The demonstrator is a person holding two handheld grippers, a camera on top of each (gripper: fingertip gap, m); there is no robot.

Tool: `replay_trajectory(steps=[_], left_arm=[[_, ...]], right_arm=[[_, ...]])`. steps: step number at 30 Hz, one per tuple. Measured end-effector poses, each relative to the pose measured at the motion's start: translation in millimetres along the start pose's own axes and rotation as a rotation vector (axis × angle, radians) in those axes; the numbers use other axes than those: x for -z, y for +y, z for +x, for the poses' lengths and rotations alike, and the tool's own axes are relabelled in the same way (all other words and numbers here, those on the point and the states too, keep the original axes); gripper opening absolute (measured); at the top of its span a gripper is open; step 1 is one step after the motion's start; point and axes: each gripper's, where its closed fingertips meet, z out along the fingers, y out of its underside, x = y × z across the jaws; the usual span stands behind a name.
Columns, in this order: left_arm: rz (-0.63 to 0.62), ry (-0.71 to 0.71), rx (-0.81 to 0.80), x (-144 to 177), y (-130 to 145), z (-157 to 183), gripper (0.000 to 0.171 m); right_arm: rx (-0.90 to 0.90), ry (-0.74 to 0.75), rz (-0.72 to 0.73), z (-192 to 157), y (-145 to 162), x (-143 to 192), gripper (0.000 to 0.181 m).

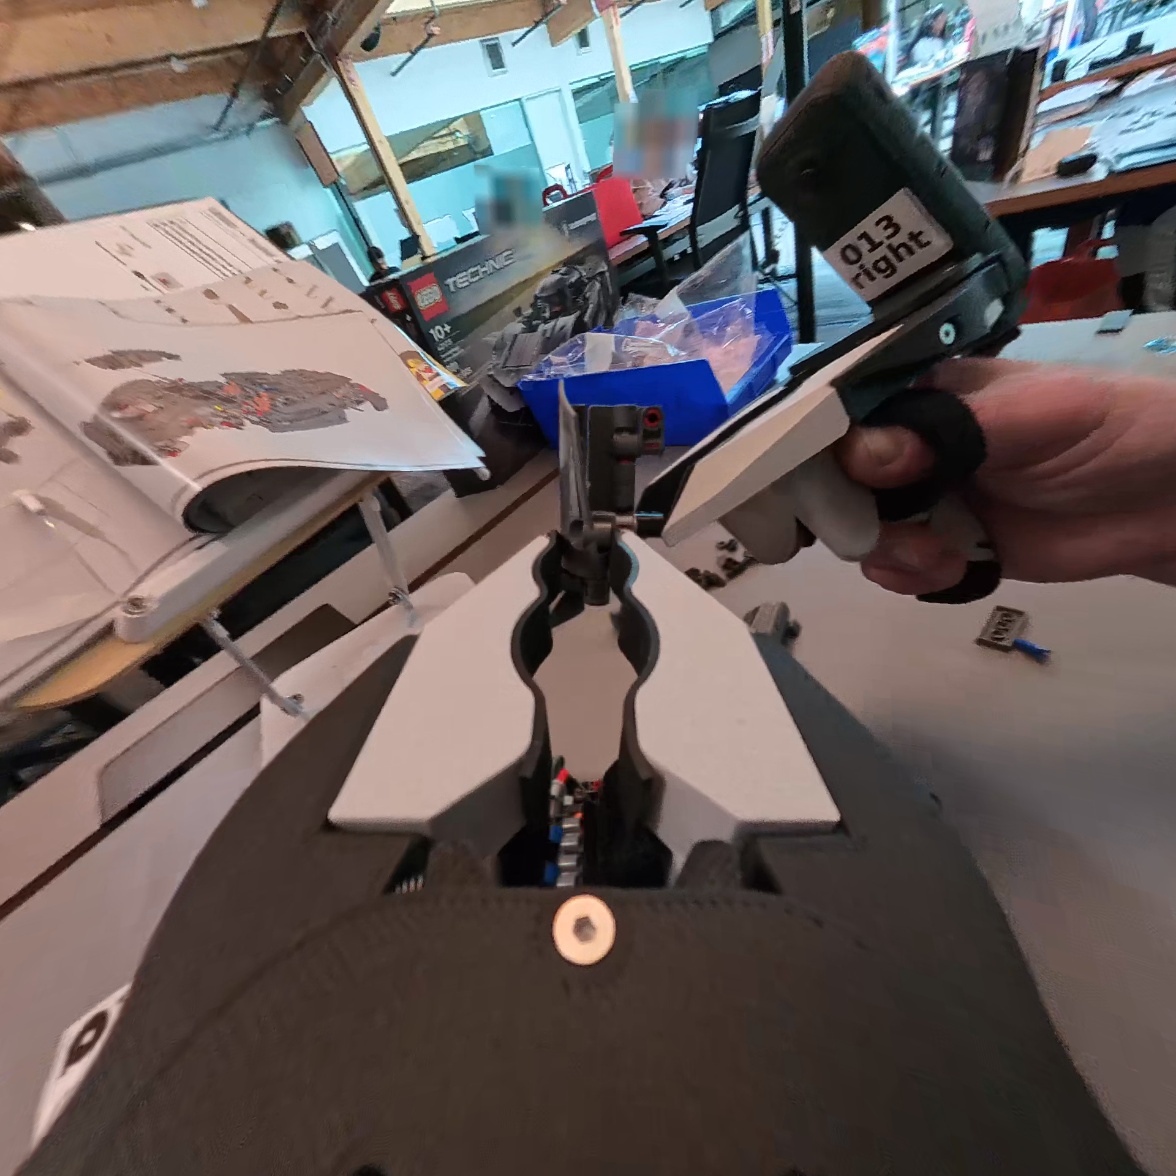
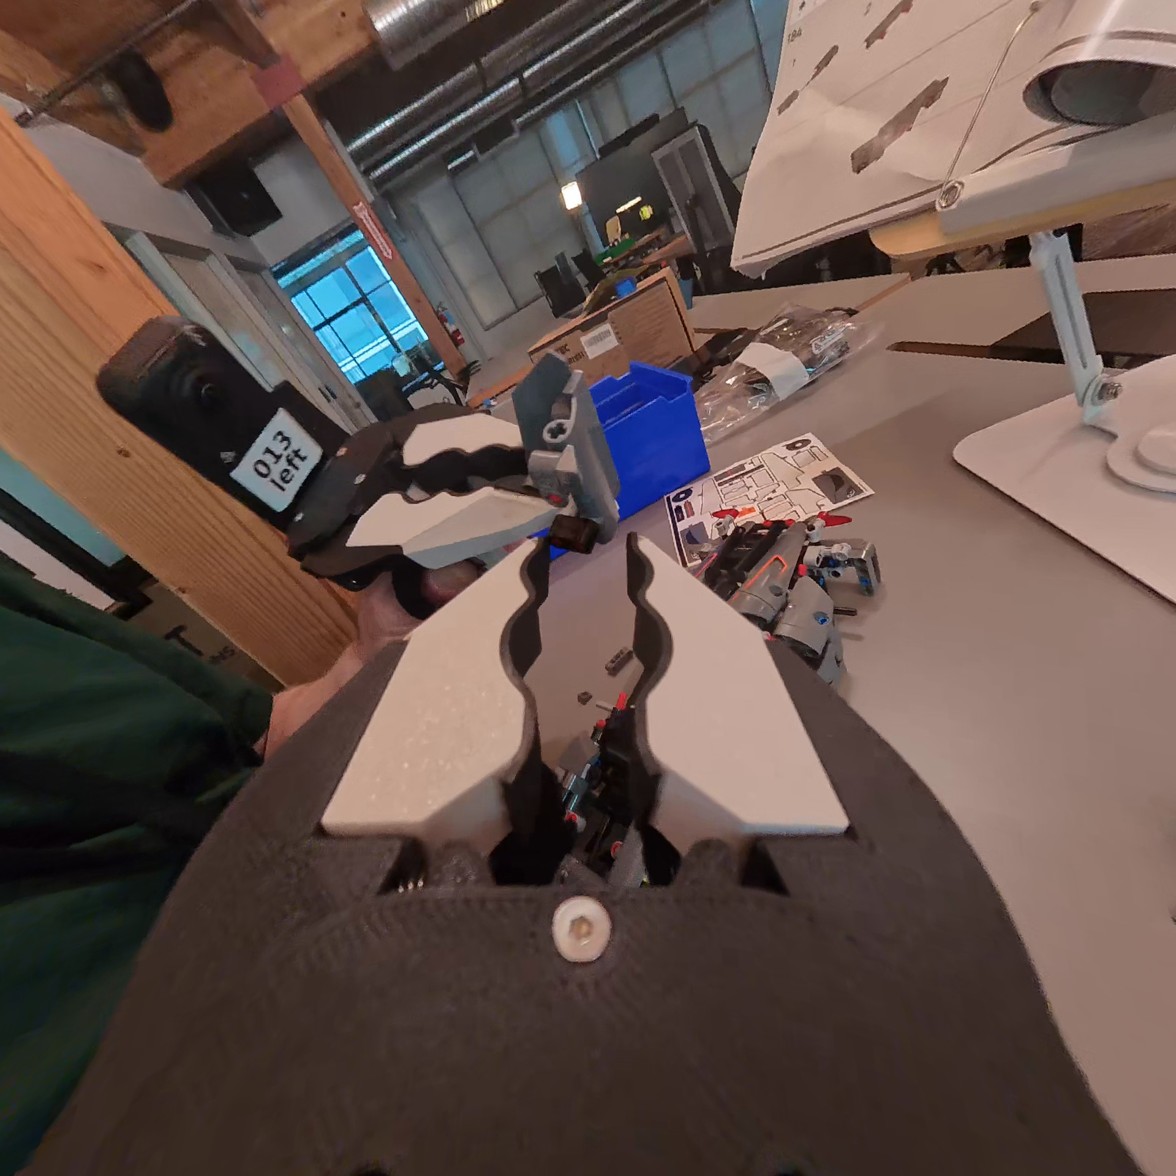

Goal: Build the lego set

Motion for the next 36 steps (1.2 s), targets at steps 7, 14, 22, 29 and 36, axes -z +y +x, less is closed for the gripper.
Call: replay_trajectory(steps=[7,14,22,29,36], left_arm=[[-0.024,-0.102,-0.103,-0.8,0.8,-2.1,0.013],[-0.029,-0.137,-0.152,-2.6,1.4,-2.8,0.012],[-0.064,-0.054,-0.067,-6.6,12.8,-3.0,0.014],[-0.075,-0.098,-0.121,-8.8,13.3,-6.8,0.013],[-0.098,-0.171,-0.107,-13.2,17.2,-16.5,0.012]], right_arm=[[0.008,0.095,0.033,2.9,-4.3,-2.9,0.020],[0.076,0.167,0.022,3.4,-4.1,-4.1,0.013],[0.134,0.217,-0.036,10.3,1.2,-6.2,0.013],[0.180,0.268,-0.032,14.9,-0.8,-8.9,0.013],[0.250,0.369,-0.043,23.6,-3.9,-13.0,0.012]])
